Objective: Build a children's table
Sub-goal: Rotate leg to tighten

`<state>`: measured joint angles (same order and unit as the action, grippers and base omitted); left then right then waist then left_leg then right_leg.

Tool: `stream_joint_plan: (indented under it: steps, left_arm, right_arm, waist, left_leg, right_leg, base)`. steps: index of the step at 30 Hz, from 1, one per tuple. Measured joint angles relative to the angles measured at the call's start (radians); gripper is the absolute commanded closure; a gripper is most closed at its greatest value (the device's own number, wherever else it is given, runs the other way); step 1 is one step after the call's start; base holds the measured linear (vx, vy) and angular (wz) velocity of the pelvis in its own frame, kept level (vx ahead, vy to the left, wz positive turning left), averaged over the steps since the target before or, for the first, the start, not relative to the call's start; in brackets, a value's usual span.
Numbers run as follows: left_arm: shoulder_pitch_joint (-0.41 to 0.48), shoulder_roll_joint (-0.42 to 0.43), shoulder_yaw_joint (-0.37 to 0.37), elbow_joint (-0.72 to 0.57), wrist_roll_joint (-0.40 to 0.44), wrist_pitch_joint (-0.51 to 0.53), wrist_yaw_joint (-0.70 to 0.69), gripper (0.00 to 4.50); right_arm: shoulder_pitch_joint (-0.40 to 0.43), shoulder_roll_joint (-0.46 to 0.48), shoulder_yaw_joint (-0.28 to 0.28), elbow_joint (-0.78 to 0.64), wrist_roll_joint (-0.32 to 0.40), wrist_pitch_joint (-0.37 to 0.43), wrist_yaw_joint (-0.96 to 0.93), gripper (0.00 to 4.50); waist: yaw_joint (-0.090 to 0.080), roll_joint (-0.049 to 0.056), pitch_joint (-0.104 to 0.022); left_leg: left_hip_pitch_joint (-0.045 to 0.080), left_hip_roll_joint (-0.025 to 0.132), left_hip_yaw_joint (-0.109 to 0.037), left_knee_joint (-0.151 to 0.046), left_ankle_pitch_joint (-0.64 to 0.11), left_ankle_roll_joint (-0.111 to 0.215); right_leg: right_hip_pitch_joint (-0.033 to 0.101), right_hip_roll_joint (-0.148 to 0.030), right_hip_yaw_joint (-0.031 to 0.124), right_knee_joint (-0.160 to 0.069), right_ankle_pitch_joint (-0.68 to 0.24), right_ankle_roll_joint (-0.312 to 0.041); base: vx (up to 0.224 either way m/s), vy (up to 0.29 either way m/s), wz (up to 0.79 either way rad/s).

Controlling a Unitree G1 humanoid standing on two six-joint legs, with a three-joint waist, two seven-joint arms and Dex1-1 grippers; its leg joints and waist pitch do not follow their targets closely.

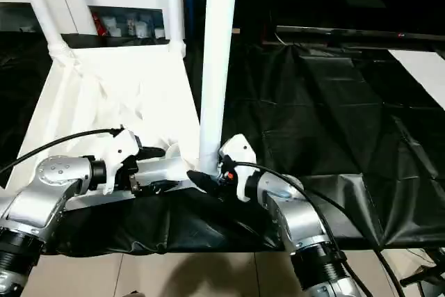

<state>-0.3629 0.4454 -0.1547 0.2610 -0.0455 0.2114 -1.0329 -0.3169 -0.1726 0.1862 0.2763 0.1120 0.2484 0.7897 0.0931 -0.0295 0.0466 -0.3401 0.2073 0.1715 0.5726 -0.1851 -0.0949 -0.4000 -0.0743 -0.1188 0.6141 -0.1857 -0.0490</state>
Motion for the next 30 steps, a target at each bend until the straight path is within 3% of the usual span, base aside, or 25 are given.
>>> stream_joint_plan:
  steps: [30]
  left_arm:
    - [0.0, 0.0, 0.0, 0.0, 0.0, 0.0, 0.0, 0.05]
  right_arm:
    - [0.0, 0.0, 0.0, 0.0, 0.0, 0.0, 0.0, 0.92]
  waist:
    - [0.0, 0.0, 0.0]
  left_leg:
    - [0.0, 0.0, 0.0, 0.0, 0.0, 0.0]
  right_leg:
    - [0.0, 0.0, 0.0, 0.0, 0.0, 0.0]
  base:
    - [0.0, 0.0, 0.0]
